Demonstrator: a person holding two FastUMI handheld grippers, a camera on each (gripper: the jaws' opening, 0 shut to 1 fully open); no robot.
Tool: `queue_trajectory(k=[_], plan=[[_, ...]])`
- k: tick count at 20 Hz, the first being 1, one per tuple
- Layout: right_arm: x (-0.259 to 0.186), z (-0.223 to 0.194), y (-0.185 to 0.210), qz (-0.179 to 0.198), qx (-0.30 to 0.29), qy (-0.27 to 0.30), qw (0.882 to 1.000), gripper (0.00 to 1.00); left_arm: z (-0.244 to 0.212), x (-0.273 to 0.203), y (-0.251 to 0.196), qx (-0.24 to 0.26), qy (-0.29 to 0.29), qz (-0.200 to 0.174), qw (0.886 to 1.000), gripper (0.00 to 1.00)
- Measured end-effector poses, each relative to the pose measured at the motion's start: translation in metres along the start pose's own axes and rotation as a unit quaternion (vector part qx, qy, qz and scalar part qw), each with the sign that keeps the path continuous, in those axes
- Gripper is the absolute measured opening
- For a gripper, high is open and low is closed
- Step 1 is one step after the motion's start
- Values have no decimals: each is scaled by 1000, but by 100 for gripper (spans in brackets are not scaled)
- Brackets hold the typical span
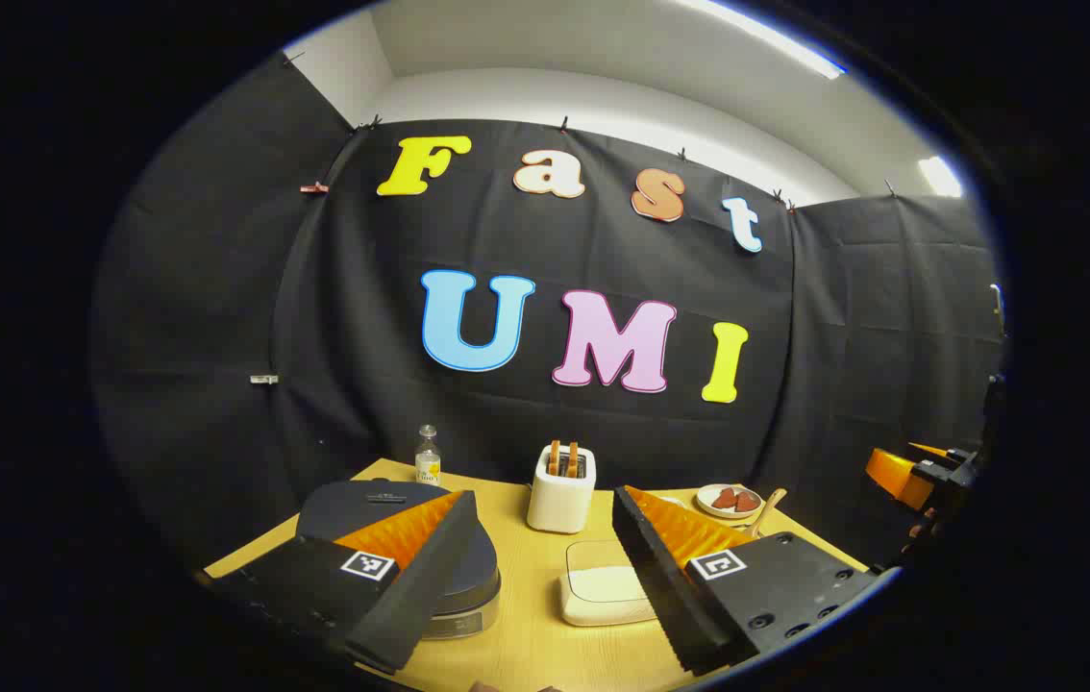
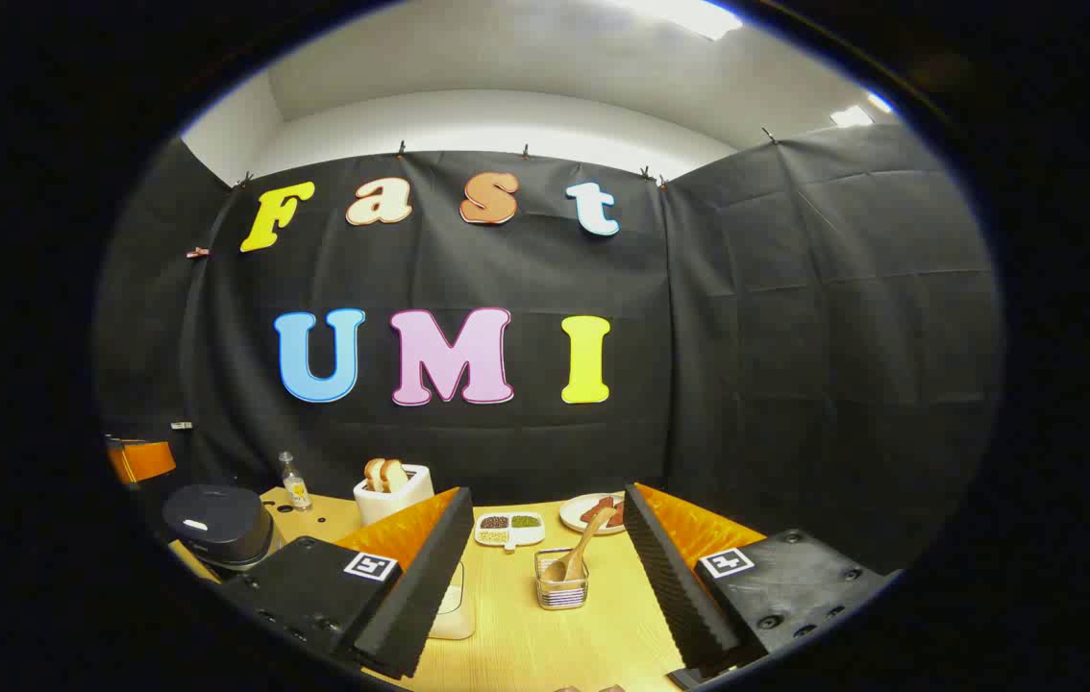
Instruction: Close the left gripper, press the button to open the rice cooker; take a wooden spoon from the chopstick holder with the right hand, scoop a spoonful of rice and pour it into the rice cooker, then put the wooden spoon back into the chopstick holder.
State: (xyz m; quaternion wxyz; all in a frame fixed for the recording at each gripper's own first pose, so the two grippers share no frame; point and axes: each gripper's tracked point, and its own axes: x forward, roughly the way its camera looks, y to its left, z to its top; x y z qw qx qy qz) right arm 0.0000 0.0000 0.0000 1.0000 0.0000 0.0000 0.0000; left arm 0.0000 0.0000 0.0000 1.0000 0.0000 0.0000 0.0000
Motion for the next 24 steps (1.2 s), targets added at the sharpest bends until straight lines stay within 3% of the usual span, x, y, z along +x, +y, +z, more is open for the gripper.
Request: queue_trajectory(k=[18,24], plan=[[-1,-8,33,14,17,13,1000,98,1,-3,27,23,-3,9,1000,95],[-2,-10,32,11,18,16,1000,97,1,1,41,27,1,31,999,95]])
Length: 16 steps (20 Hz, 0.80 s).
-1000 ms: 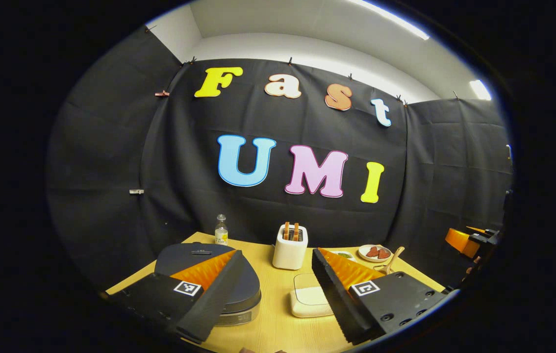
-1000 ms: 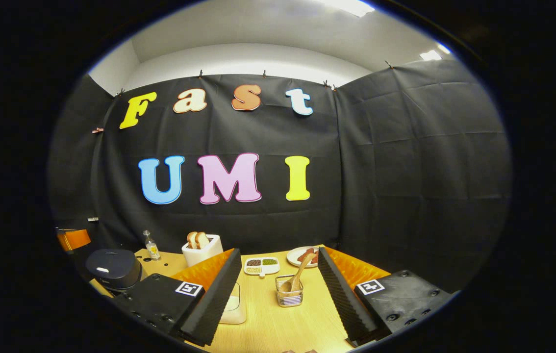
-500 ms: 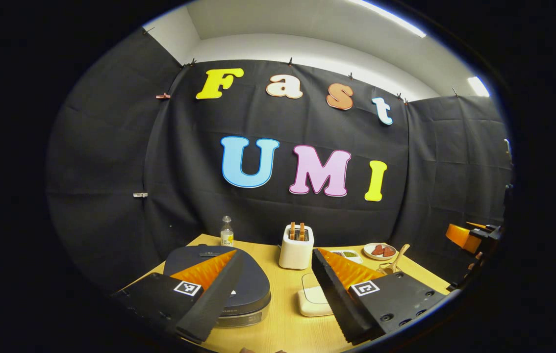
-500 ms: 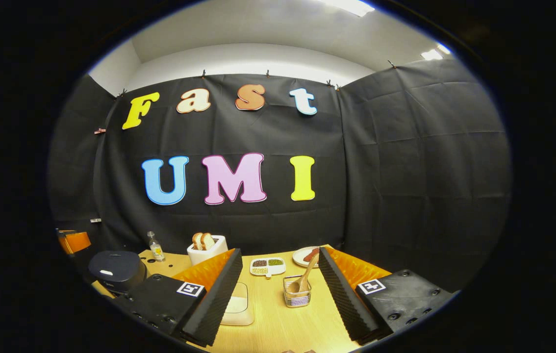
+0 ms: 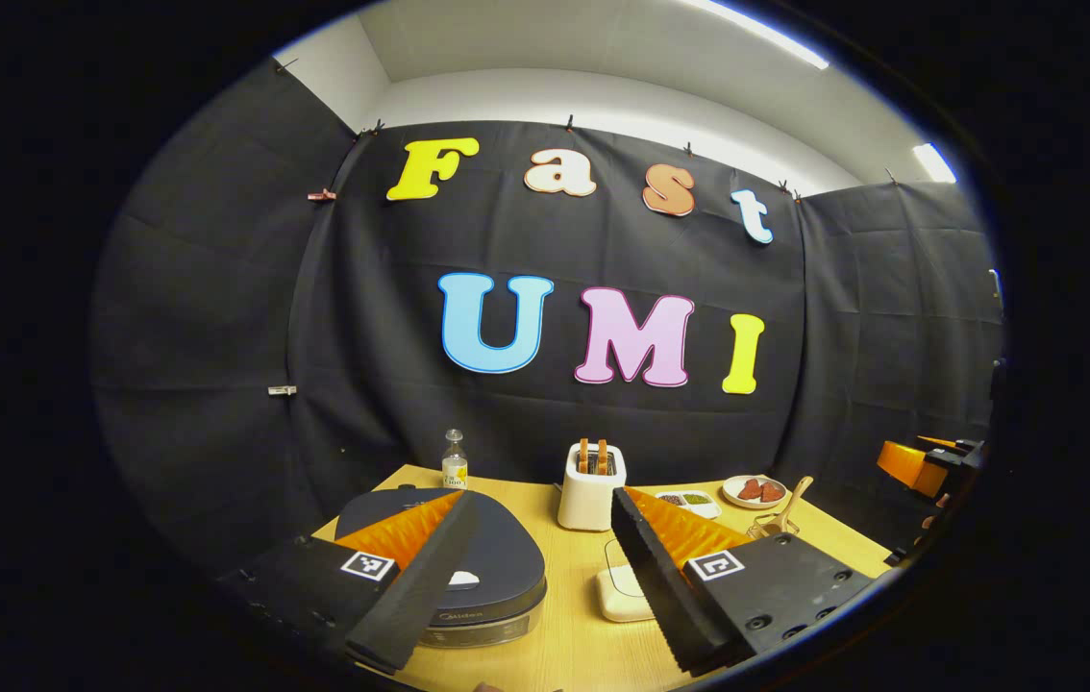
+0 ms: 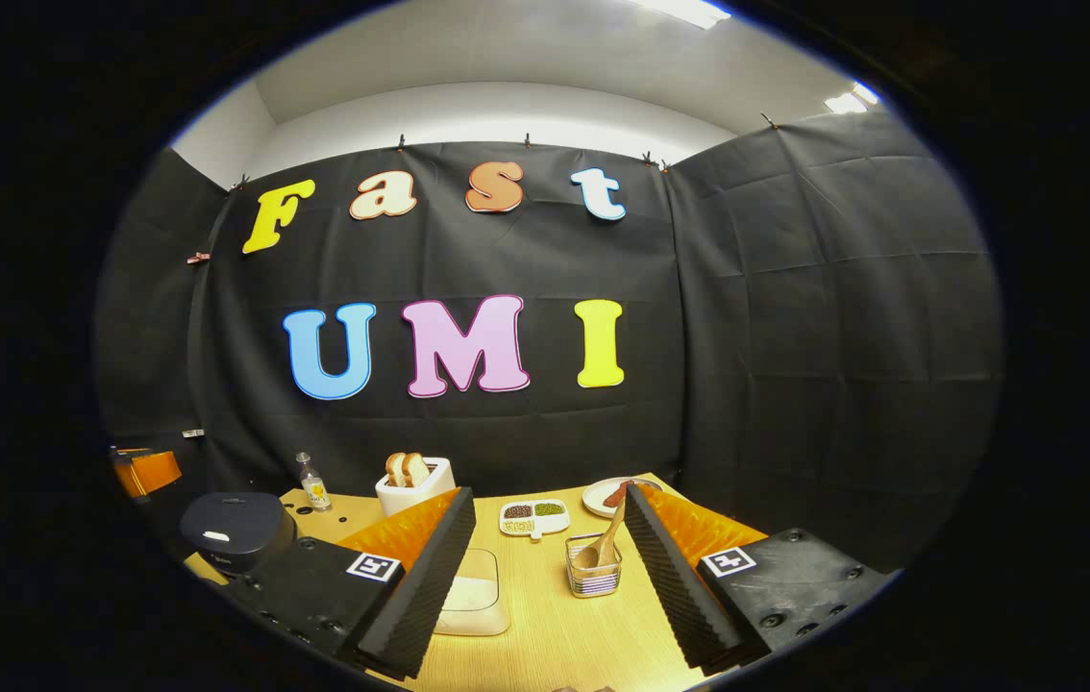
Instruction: Close the left gripper, press the button to open the rice cooker; take a wooden spoon from the chopstick holder with the right hand, scoop a spoonful of rice and pour it into the rice cooker, then put the wooden spoon back into the chopstick holder.
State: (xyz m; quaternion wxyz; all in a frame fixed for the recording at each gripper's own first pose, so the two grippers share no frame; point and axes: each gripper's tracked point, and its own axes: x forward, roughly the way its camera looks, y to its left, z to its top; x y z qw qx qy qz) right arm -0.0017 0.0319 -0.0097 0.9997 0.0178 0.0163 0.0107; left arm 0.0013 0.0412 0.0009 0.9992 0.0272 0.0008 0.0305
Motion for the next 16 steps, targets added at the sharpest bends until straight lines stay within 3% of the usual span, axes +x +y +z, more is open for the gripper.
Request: queue_trajectory(k=[6,8,13,14,16], plan=[[-2,-5,-3,-3,-5,6,1000,98,-7,21,20,0,27,-3,1000,93],[-4,-7,-4,-6,-7,8,1000,97,-15,29,33,12,52,2,999,85],[-10,-15,-7,-6,-9,19,1000,98,-39,46,57,-3,110,8,994,48],[-11,-17,-8,-7,-10,21,1000,97,-52,49,57,-15,133,2,991,45],[-13,-19,-11,-10,-10,25,1000,97,-66,51,71,-33,154,10,987,25]])
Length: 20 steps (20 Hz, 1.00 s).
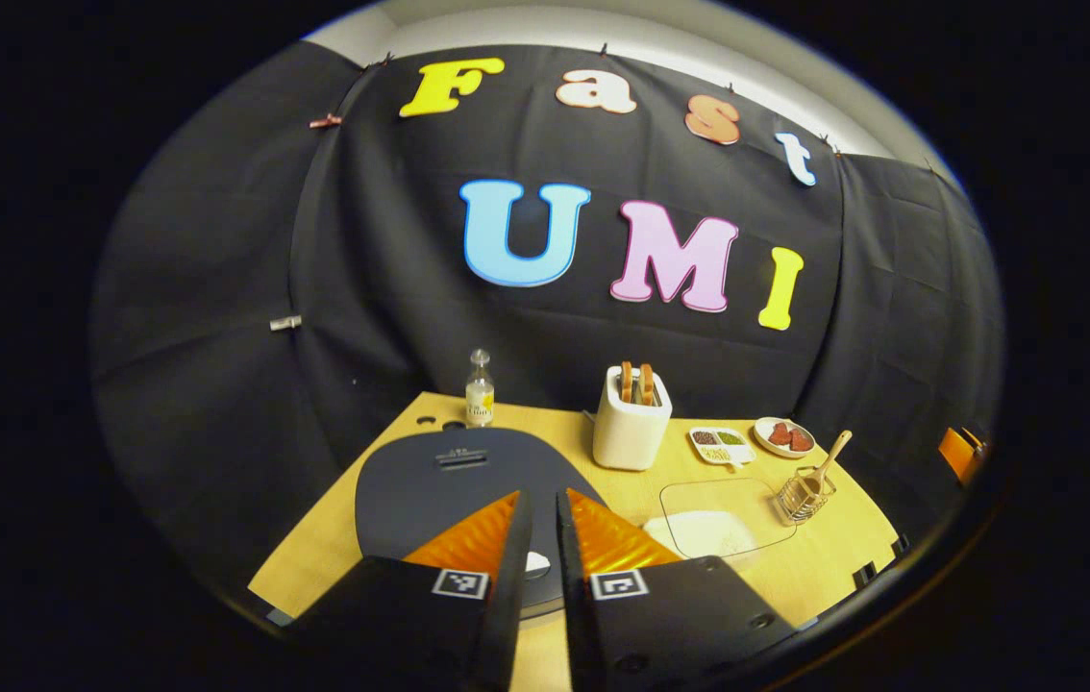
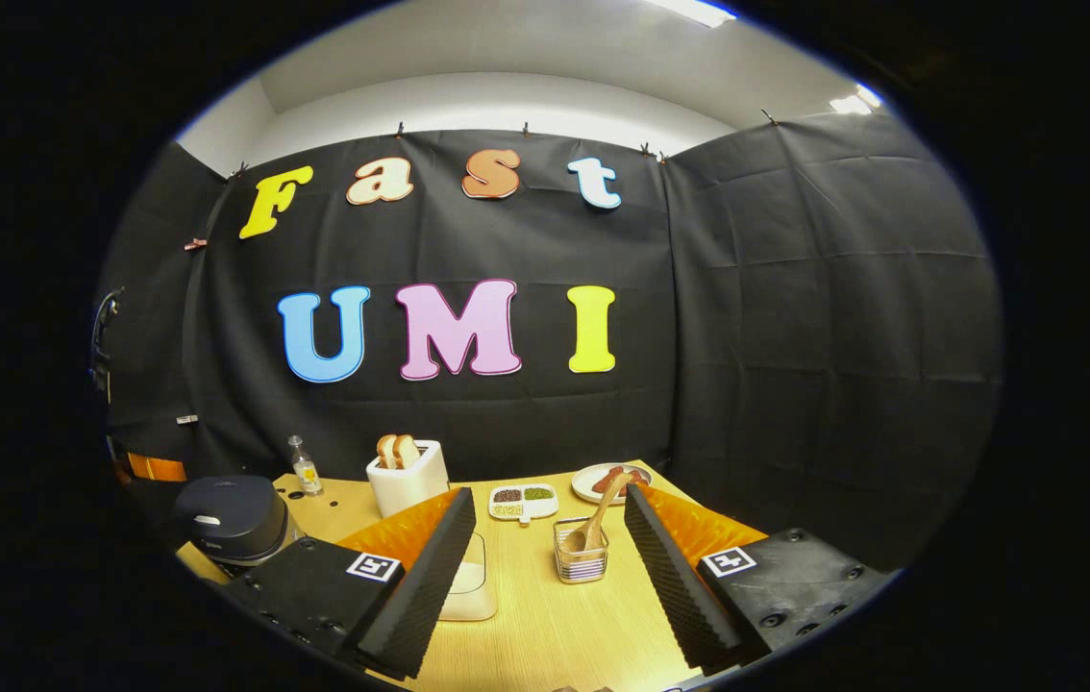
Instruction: Close the left gripper, press the button to open the rice cooker; take a wooden spoon from the chopstick holder with the right hand, scoop a spoonful of rice and pour it into the rice cooker, then put the wooden spoon back into the chopstick holder.
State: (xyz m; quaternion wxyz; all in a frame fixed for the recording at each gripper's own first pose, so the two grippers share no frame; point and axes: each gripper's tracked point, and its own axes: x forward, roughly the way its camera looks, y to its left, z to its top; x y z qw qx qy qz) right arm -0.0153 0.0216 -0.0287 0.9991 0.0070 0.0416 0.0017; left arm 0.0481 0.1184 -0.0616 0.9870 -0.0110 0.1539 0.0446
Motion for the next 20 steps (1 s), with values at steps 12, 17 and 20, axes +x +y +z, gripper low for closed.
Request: queue_trajectory(k=[12,17,20], plan=[[-10,-18,-9,-4,-5,28,1000,98,-60,33,8,-58,90,-16,994,6],[-13,-30,-9,-6,-4,44,999,98,-69,32,8,-45,101,-16,994,7],[-17,-35,-9,-6,-4,51,999,98,-71,33,8,-30,113,-12,993,7]])
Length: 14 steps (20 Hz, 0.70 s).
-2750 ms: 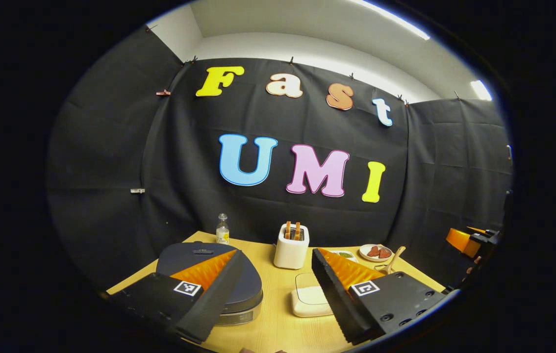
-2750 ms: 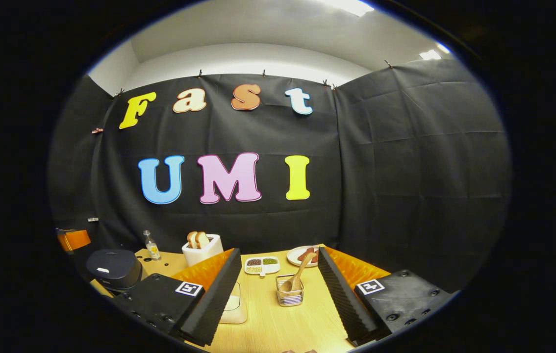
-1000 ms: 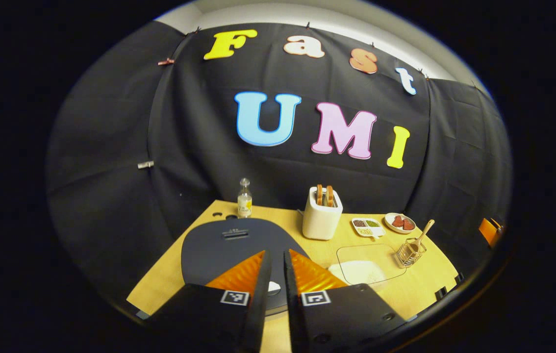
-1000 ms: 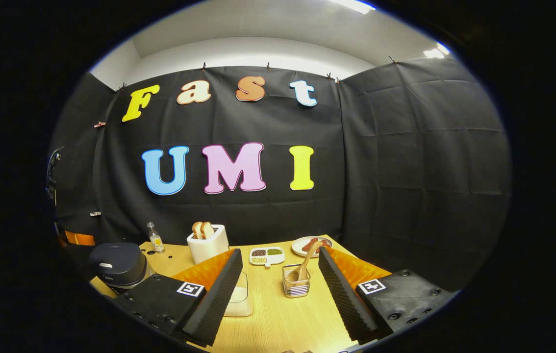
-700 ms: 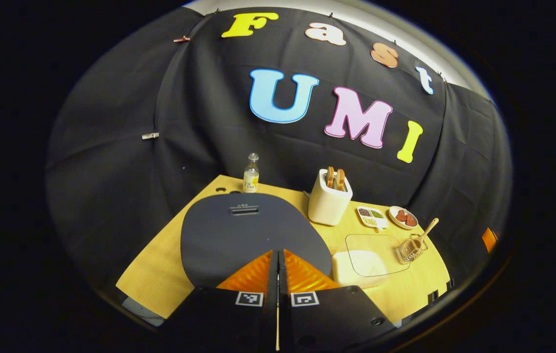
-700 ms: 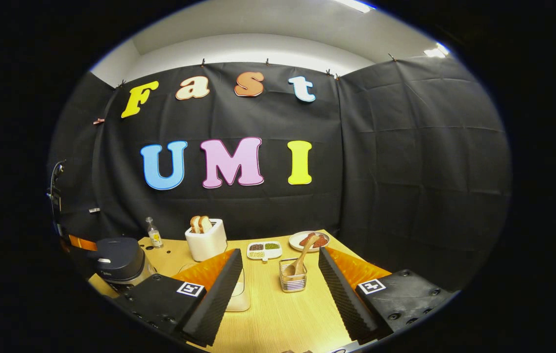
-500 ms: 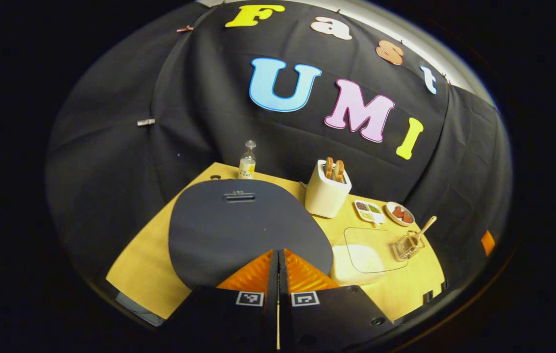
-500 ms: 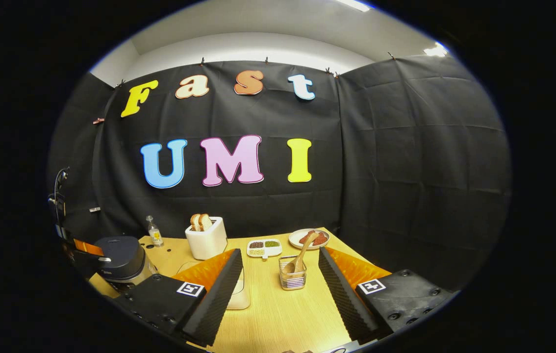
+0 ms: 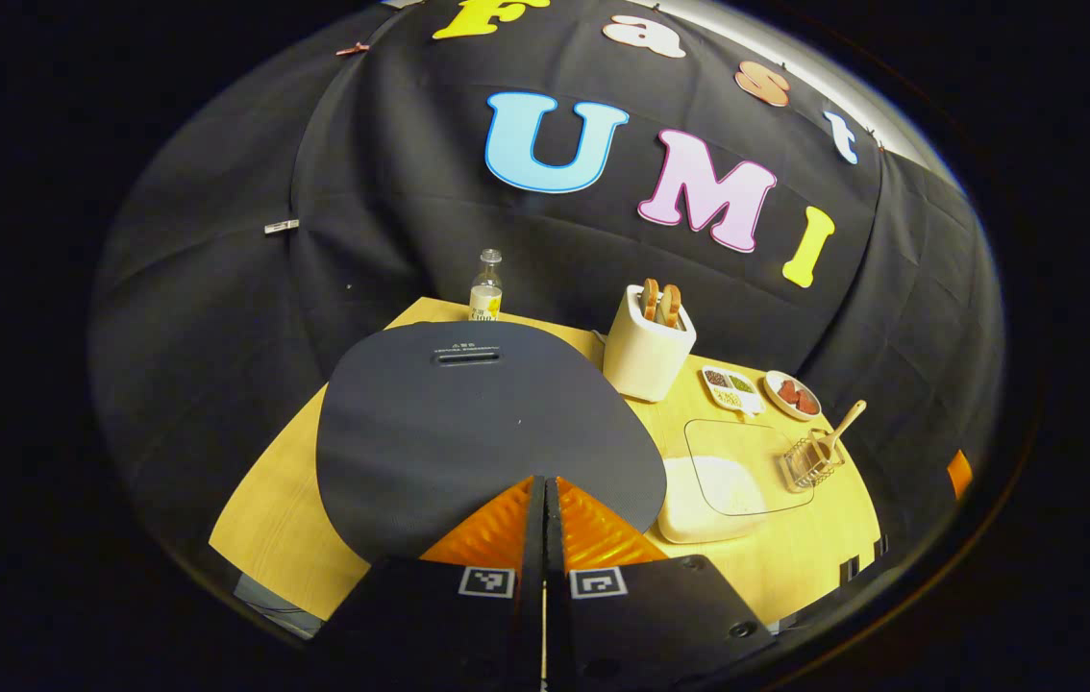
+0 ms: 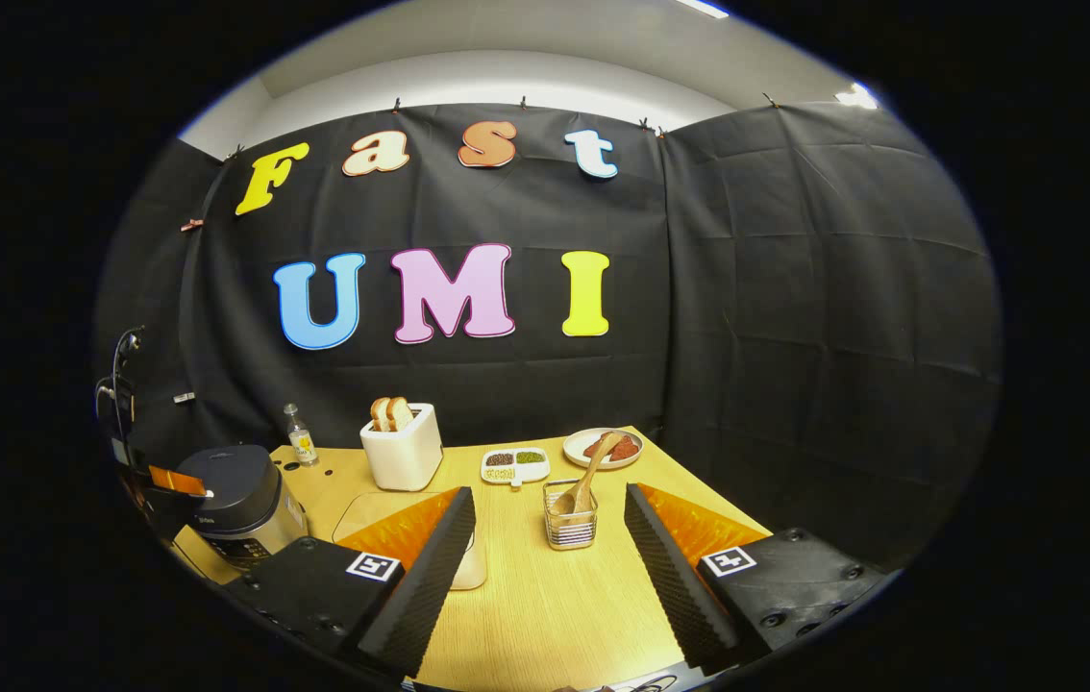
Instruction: Close the left gripper, press the button to open the rice cooker; take a wooden spoon from the chopstick holder with the right hand, scoop a spoonful of rice and pour it into the rice cooker, then put the wooden spoon back into the chopstick holder.
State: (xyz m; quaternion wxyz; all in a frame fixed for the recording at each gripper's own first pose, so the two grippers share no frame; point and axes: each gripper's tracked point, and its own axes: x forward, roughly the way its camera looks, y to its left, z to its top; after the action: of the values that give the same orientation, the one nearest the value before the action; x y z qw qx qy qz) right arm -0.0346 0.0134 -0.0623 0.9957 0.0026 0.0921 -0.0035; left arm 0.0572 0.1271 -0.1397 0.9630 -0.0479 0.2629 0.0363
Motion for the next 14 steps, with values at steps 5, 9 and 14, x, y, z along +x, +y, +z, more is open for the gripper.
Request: queue_trajectory(k=[5,9,14], plan=[[3,2,0,3,-2,0,1000,98,4,-5,-2,8,1,-8,1000,6],[16,8,-2,5,-2,2,1000,98,48,-34,-10,29,-99,14,995,6],[51,24,-21,-9,-3,-2,1000,98,125,-84,-20,38,-223,48,973,8]])
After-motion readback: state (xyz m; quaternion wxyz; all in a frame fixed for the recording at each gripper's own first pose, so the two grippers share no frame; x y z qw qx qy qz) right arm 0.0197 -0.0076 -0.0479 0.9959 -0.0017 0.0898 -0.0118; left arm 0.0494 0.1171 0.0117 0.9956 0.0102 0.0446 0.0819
